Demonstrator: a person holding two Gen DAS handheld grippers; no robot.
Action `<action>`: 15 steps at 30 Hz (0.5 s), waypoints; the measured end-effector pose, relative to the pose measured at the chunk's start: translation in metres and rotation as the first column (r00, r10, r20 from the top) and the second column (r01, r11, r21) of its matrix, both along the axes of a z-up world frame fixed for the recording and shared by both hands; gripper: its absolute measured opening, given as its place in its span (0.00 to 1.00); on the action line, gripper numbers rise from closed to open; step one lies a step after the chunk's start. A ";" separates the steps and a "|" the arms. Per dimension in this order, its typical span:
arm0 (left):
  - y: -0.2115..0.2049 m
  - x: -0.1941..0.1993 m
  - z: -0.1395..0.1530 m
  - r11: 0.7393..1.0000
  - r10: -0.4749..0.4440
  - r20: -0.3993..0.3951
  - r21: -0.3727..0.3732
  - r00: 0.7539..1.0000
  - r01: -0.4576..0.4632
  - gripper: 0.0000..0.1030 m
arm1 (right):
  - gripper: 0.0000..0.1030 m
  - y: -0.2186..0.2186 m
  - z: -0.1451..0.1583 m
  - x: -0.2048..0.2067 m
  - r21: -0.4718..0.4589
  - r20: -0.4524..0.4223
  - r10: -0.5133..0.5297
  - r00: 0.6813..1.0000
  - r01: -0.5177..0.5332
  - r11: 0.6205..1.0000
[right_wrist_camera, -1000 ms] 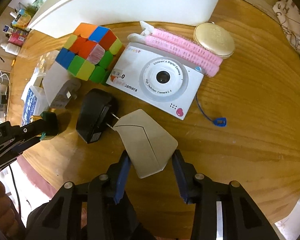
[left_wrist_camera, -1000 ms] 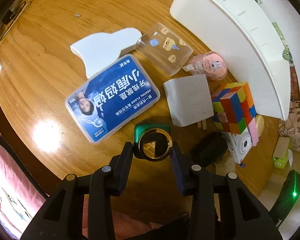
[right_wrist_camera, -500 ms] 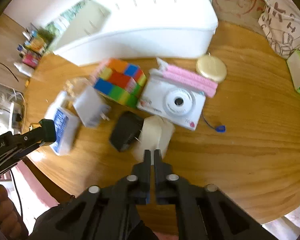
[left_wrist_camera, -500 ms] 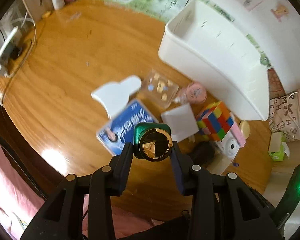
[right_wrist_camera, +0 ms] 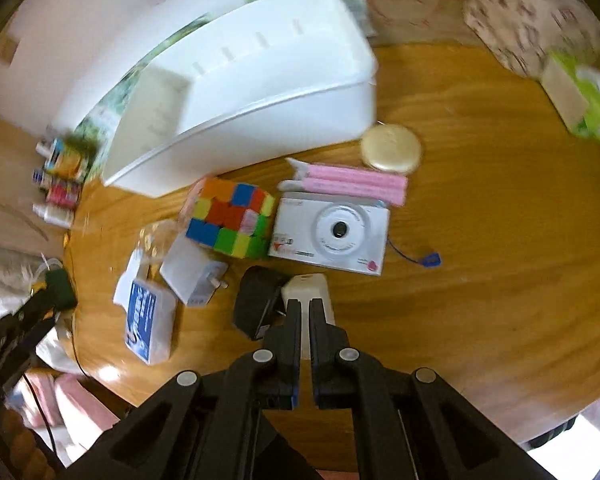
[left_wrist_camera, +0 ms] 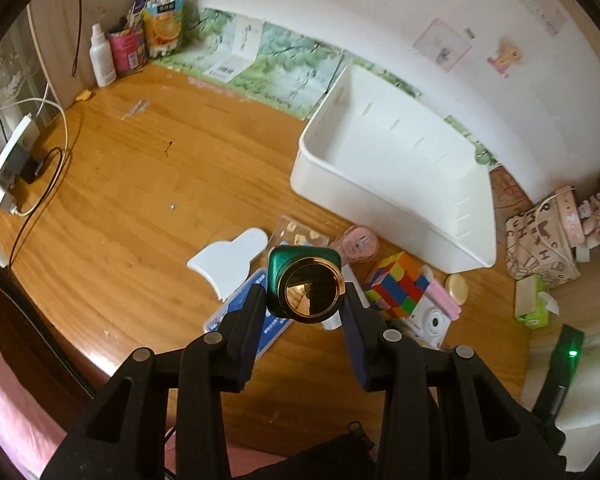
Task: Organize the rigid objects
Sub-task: 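Lift and carry the jar and beige piece with both tools over the white bin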
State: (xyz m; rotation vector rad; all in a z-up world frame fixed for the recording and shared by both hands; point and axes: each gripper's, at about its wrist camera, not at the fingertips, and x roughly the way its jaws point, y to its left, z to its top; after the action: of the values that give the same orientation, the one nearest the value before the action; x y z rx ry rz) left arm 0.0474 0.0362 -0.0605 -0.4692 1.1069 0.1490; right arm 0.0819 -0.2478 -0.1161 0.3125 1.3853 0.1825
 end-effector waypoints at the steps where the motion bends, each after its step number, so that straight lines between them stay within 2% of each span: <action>1: 0.001 0.000 0.001 1.000 -0.004 0.010 -0.006 1.000 0.004 0.40 | 0.05 -0.004 -0.004 -0.001 0.011 -0.017 -0.024 1.000 0.024 1.000; 5: 0.000 0.000 0.002 0.999 -0.031 0.034 -0.035 0.999 0.032 0.40 | 0.08 -0.018 -0.024 -0.006 0.034 -0.116 -0.092 0.989 0.097 0.995; 7: -0.002 -0.001 0.001 0.998 -0.049 0.041 -0.045 0.998 0.051 0.40 | 0.15 -0.023 -0.031 -0.009 0.046 -0.149 -0.116 0.982 0.124 0.991; 9: -0.004 -0.001 0.001 0.996 -0.066 0.053 -0.056 0.996 0.069 0.40 | 0.32 -0.027 -0.035 -0.012 0.051 -0.166 -0.136 0.977 0.146 0.988; 12: -0.004 -0.002 0.005 0.994 -0.082 0.081 -0.063 0.993 0.087 0.40 | 0.48 -0.027 -0.035 -0.015 0.064 -0.164 -0.140 0.976 0.152 0.986; 15: -0.002 -0.005 0.009 0.992 -0.095 0.112 -0.069 0.989 0.103 0.40 | 0.52 -0.019 -0.037 -0.014 0.077 -0.154 -0.119 0.981 0.131 0.988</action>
State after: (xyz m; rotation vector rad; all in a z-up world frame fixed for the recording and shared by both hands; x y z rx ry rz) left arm 0.0429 0.0338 -0.0515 -0.4821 1.0292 -0.0051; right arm 0.0677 -0.2673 -0.1527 0.4928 1.5024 0.1172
